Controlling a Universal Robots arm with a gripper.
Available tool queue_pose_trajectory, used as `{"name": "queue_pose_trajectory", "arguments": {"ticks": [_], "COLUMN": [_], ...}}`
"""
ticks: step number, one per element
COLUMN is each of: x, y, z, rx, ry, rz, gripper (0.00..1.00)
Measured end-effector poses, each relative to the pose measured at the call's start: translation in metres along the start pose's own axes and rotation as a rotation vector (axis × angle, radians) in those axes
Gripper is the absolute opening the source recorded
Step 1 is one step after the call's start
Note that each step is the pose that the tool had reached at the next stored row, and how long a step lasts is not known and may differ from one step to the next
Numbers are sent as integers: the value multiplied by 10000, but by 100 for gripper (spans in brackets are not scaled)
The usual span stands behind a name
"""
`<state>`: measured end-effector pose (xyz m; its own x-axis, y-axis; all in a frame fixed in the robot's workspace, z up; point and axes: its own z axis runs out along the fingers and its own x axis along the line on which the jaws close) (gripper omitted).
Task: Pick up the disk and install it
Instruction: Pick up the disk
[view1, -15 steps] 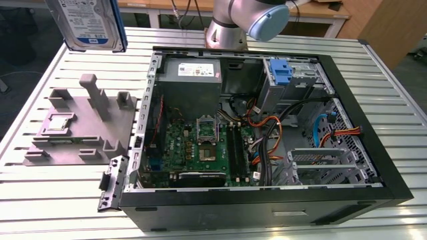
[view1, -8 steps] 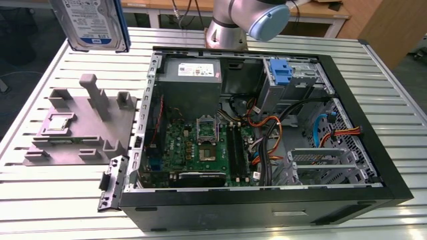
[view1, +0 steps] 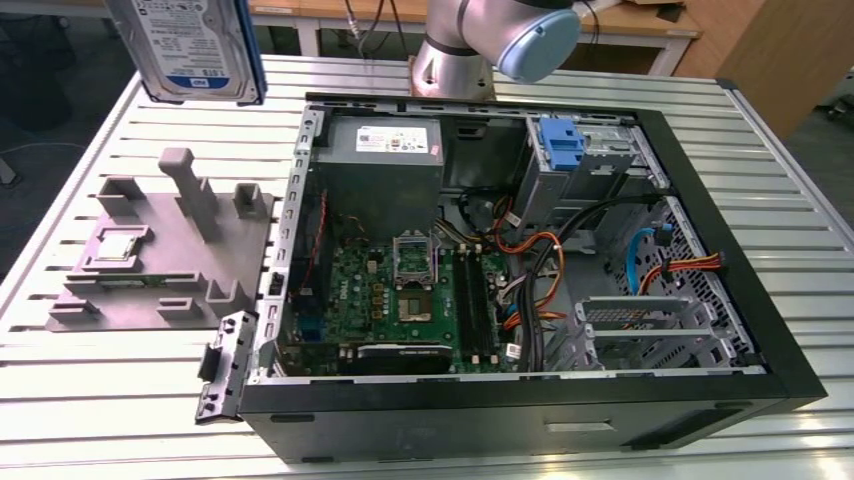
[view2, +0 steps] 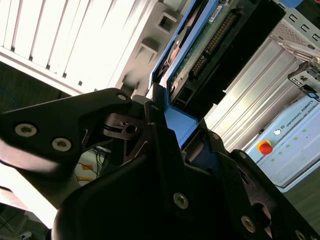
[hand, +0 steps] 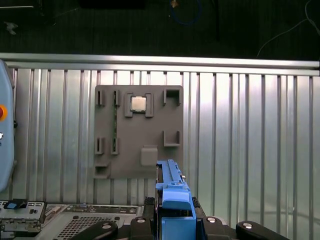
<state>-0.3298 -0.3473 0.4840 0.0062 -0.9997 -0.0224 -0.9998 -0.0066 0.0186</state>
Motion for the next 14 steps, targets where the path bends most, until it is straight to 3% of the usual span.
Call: {"name": "queue_pose_trajectory", "arguments": {"ticks": [14], "x": [0], "y": [-77], "z": [-2], "rx": [-1], "ry": [1], "rz": [0], "gripper": [36]}}
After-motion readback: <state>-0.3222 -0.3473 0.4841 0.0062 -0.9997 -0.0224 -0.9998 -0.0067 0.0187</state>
